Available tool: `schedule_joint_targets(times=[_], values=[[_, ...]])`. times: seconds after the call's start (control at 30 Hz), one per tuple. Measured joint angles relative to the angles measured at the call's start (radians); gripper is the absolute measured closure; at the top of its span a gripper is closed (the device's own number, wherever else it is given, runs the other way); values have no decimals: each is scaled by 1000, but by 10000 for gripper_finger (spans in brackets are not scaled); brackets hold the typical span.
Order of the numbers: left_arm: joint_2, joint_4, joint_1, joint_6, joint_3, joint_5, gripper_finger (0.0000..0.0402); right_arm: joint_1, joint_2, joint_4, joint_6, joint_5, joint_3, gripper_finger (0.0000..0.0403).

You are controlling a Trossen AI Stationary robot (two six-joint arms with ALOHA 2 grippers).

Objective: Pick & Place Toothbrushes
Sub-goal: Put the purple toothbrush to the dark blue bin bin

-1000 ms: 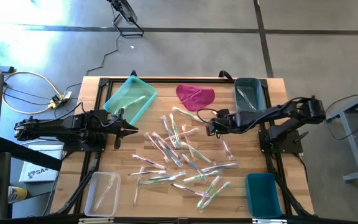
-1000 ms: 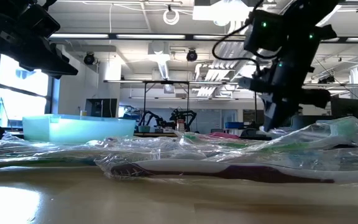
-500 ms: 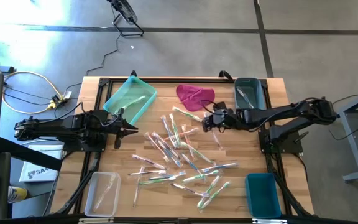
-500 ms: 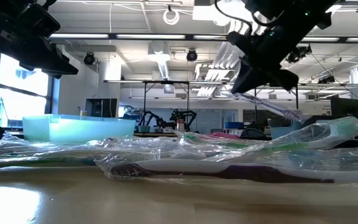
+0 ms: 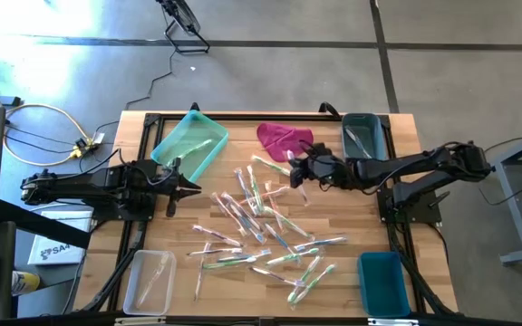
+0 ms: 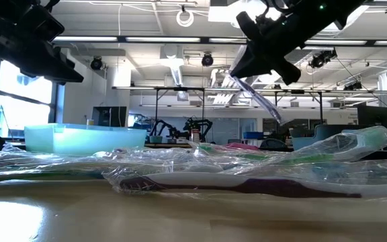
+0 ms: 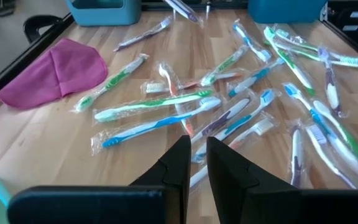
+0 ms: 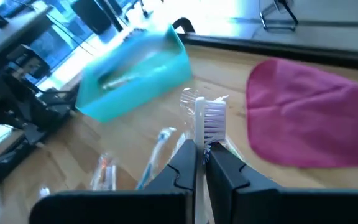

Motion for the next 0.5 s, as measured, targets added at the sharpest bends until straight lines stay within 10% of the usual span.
schedule_joint_targets(times=[0.5], values=[[0,-2,0,40,0,0,352,-23,-46,41,56,-267,0,395]])
